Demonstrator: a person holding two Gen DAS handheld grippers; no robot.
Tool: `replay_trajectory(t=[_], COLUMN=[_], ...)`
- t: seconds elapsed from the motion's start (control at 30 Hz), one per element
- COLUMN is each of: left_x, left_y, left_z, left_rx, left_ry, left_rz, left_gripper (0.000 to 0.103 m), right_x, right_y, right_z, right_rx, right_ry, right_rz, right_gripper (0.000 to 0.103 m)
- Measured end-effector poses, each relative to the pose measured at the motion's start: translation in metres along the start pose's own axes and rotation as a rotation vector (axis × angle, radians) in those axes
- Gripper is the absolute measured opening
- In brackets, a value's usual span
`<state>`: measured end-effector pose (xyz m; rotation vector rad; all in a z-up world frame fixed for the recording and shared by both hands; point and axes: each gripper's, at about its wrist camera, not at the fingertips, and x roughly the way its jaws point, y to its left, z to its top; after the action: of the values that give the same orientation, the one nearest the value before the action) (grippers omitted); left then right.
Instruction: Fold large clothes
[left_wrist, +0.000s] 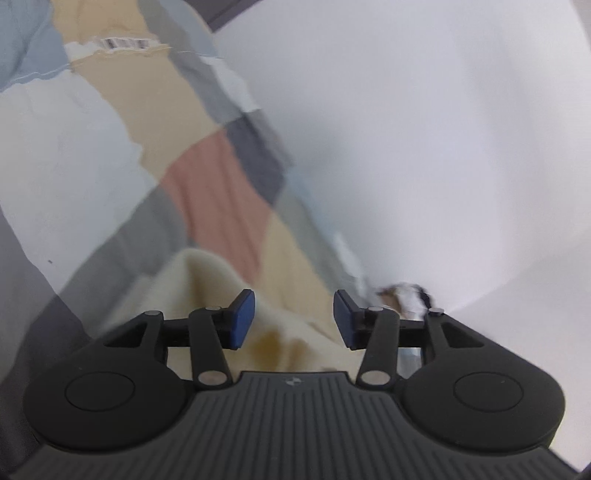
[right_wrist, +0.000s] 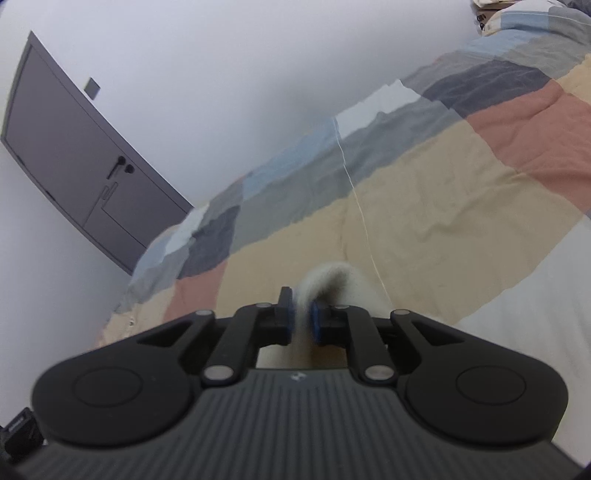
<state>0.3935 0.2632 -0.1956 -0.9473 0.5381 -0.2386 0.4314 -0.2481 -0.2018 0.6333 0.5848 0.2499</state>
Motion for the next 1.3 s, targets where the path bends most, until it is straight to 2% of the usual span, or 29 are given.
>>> replay_trajectory(t=[0.03, 0.07, 0.1, 0.13, 0.17, 0.23, 0.33, 0.47, 0.53, 0.6, 0.67, 0.73, 0.83, 0.93, 1.07, 1.1, 1.13, 1.17, 1.2, 1.3], left_x=[-0.003, -0.005, -0.006, -0.006, -0.006, -0.005, 0.0, 0.019, 0.03, 0.036, 0.042, 0.05, 0.062, 0.074, 0.088, 0.092, 0.096, 0.099, 0.102, 0.1], left_y=[-0.005, -0.011, -0.018, -0.024, -0.03, -0.04, -0.05, -0.053, -0.049, -0.042, -0.033, -0.024, -0.013, -0.008, -0.004, -0.004, -0.004, -0.003, -0.002, -0.001], left_z=[-0.002, -0.004, -0.007, -0.012, -0.017, -0.03, -0.052, -0.074, -0.076, -0.069, -0.058, -0.046, -0.033, -0.027, -0.025, -0.024, -0.024, -0.024, -0.023, -0.021], left_rx=[0.019, 0.045, 0.082, 0.126, 0.171, 0.257, 0.376, 0.488, 0.516, 0.481, 0.422, 0.368, 0.322, 0.34, 0.372, 0.383, 0.392, 0.397, 0.397, 0.394], left_ry=[0.002, 0.009, 0.023, 0.041, 0.061, 0.106, 0.151, 0.164, 0.137, 0.093, 0.062, 0.036, 0.004, -0.004, 0.01, 0.01, 0.01, 0.009, 0.011, 0.0], left_rz=[-0.008, -0.002, 0.015, 0.038, 0.064, 0.12, 0.234, 0.354, 0.428, 0.434, 0.425, 0.421, 0.415, 0.401, 0.418, 0.431, 0.457, 0.483, 0.495, 0.485], left_gripper=[0.054, 0.055, 0.056, 0.056, 0.056, 0.056, 0.056, 0.056, 0.056, 0.056, 0.056, 0.056, 0.056, 0.056, 0.053, 0.044, 0.036, 0.02, 0.011, 0.002], right_x=[-0.002, -0.003, -0.005, -0.008, -0.013, -0.023, -0.031, -0.031, -0.024, -0.017, -0.005, 0.008, 0.032, 0.047, 0.049, 0.048, 0.048, 0.047, 0.045, 0.036], right_y=[0.001, 0.001, 0.001, 0.0, -0.002, -0.001, 0.005, 0.025, 0.039, 0.052, 0.059, 0.058, 0.048, 0.04, 0.055, 0.058, 0.06, 0.062, 0.063, 0.064], right_z=[0.002, 0.003, 0.004, 0.005, 0.006, 0.006, 0.002, -0.02, -0.034, -0.046, -0.051, -0.048, -0.044, -0.048, -0.057, -0.059, -0.061, -0.061, -0.061, -0.056], right_rx=[-0.016, -0.026, -0.027, -0.018, -0.004, 0.004, -0.036, -0.201, -0.336, -0.473, -0.543, -0.543, -0.5, -0.473, -0.569, -0.598, -0.619, -0.632, -0.636, -0.635], right_ry=[0.005, 0.012, 0.015, 0.008, -0.008, -0.025, 0.018, 0.108, 0.146, 0.147, 0.142, 0.14, 0.167, 0.205, 0.194, 0.188, 0.181, 0.172, 0.158, 0.104], right_rz=[-0.003, -0.002, -0.001, 0.002, 0.009, 0.038, 0.039, -0.001, -0.033, -0.075, -0.107, -0.108, -0.115, -0.106, -0.103, -0.103, -0.104, -0.108, -0.114, -0.121], right_gripper=[0.015, 0.024, 0.046, 0.059, 0.077, 0.079, 0.079, 0.079, 0.078, 0.076, 0.076, 0.076, 0.069, 0.056, 0.033, 0.027, 0.024, 0.02, 0.015, 0.012])
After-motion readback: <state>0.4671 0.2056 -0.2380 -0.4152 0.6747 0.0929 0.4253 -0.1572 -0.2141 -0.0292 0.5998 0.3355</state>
